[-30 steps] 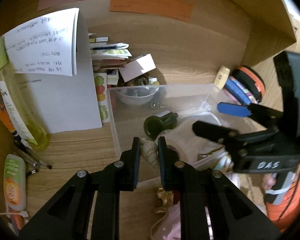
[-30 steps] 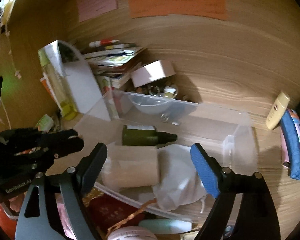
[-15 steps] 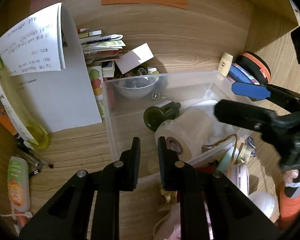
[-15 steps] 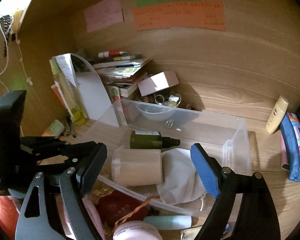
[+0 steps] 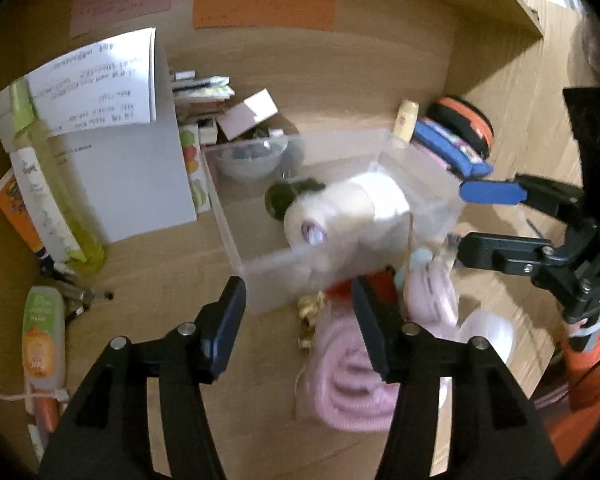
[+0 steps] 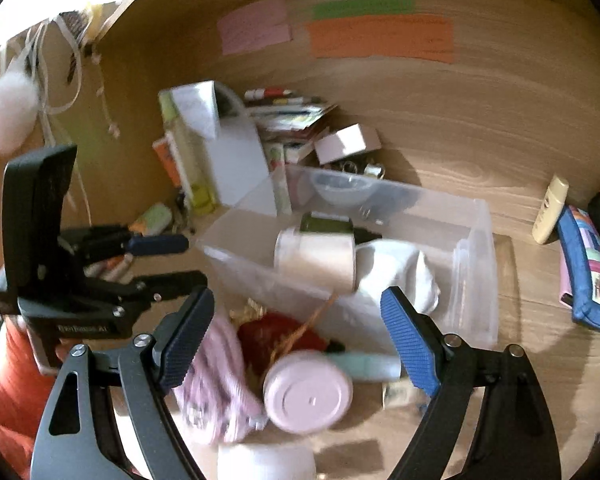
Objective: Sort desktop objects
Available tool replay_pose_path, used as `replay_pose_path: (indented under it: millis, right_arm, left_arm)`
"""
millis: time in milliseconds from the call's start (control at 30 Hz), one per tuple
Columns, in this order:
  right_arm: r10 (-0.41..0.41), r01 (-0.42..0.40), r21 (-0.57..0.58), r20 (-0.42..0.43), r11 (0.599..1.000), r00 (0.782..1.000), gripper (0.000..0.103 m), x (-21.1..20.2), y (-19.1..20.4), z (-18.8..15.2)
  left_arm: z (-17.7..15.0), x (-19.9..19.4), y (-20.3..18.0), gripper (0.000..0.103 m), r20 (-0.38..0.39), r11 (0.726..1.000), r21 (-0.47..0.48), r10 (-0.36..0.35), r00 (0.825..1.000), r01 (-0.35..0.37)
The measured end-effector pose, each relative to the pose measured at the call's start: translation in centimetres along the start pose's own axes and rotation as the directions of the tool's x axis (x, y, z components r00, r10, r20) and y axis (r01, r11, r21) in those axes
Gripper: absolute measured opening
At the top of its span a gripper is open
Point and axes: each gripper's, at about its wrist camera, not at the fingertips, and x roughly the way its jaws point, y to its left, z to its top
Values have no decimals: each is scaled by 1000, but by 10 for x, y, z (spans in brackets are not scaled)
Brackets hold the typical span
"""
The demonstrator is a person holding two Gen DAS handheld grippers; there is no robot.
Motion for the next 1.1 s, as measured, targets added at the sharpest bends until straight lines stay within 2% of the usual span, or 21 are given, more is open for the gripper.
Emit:
replay_pose_path:
  millis: [200,233,300,367,567,633,767,833,933,1000,1033,1100]
  right_arm:
    - [-41,39,-42,-58,998,997,80,-1,13,-23]
    - [-46,43,-45,-65,998,997,75,0,15,-28]
    - [-44,39,-53,-88,998,995,46,1,18,-34]
    - [-13,6,-60,-122,998,992,29,4,23,-40]
    - [2,-30,-140,-196,990,981,19,10,43,-50]
    - [-13,-29,-176,-233,984,972,18,13,48,-50]
    - [-48,-26,-233,-305,972,951,18,19,54,-52]
    - [-68,-25,-264,-338,964,939,17,24,56,-52]
    - [-113,-14,-312,-382,950,917,17,35,60,-55]
    - [-127,-11,-328,-395,945,910,17,42,59,-57]
    - [-129,-9,-330,-395,944,910,17,43,59,-57]
    - [-119,-14,-321,-390,947,913,17,45,58,-57]
  left_arm:
    - [-21,11,-1,54,-60,1000,4,-4,998,4]
    - [-24,13,-1,54,-70,1000,1,-14,997,14]
    - [-28,15,-2,55,-82,1000,0,-25,996,26]
    - [-32,16,-2,55,-88,999,0,-45,995,46]
    - [-38,21,0,56,-113,993,-21,-119,986,118]
    - [-38,23,2,62,-128,988,-32,-157,979,154]
    - [-38,33,7,71,-159,971,-51,-237,958,232]
    - [-36,40,12,71,-188,956,-79,-294,937,284]
    - [-36,51,15,72,-231,925,-109,-379,896,363]
    - [-34,55,13,71,-244,905,-116,-425,872,409]
    - [-34,55,10,71,-256,899,-110,-437,862,423]
    - [-34,54,2,71,-269,897,-87,-439,857,433]
